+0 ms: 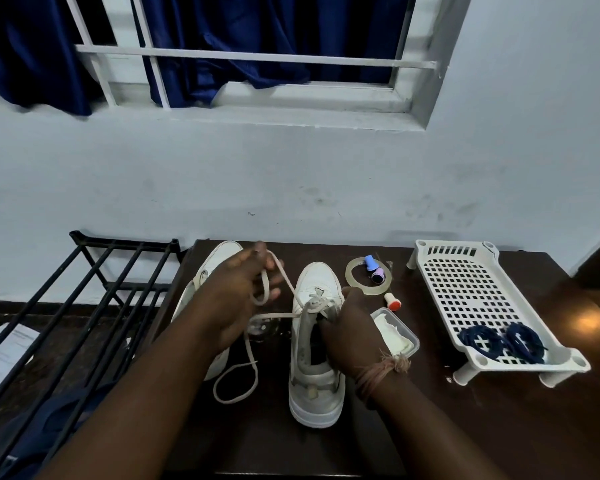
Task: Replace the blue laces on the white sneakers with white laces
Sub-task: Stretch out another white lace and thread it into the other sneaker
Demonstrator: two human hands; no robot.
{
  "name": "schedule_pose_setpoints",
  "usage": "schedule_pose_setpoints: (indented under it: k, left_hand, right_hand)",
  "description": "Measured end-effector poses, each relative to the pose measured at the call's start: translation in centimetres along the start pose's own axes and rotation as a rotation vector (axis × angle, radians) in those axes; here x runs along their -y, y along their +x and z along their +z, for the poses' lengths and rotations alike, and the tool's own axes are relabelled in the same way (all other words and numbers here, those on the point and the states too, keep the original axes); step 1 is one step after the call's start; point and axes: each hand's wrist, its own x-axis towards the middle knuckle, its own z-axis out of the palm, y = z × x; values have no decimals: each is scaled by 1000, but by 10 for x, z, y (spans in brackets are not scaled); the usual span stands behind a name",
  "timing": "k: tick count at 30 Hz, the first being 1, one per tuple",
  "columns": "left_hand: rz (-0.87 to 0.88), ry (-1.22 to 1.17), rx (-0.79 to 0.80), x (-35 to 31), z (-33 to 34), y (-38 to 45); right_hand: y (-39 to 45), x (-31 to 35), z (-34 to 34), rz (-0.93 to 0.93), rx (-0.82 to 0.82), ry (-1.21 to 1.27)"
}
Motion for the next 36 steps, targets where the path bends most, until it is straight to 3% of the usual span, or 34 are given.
schedule_pose_setpoints:
  k: [3, 6, 9, 11, 14, 19, 24, 27, 30, 33, 36]
  left_hand:
    - [-184, -393, -29, 4, 1, 3]
    - [-301, -384, -93, 9, -2, 3]
    - [-313, -306, -139, 6, -5, 4]
    - [-303, -213, -166, 0, -8, 4]
    - [-289, 170, -190, 2, -13, 2]
    - [-396, 547, -74, 22, -3, -1]
    - [-189, 820, -339, 44, -2, 12]
    - [-105, 889, -187, 50, 3, 4]
    - [-50, 1138, -69, 51, 4, 0]
    - [20, 1313, -117, 45, 7, -6]
    - [203, 1360, -232, 31, 9, -6]
  right_hand:
    - [0, 0, 0, -15, -2, -25]
    - [1, -1, -1, -41, -9, -30]
    - [2, -3, -2, -48, -26, -32]
    - [3, -4, -1, -48, -41, -36]
    - [2, -5, -1, -40, -46, -23]
    - [1, -5, -1, -46, -49, -19]
    - [1, -4, -4, -54, -39, -43]
    - [2, -2, -5, -55, -35, -45]
    - [2, -1, -5, -55, -21, -40]
    - [4, -3, -7, -71, -12, -46]
    - [5, 3, -15, -133, -53, -19]
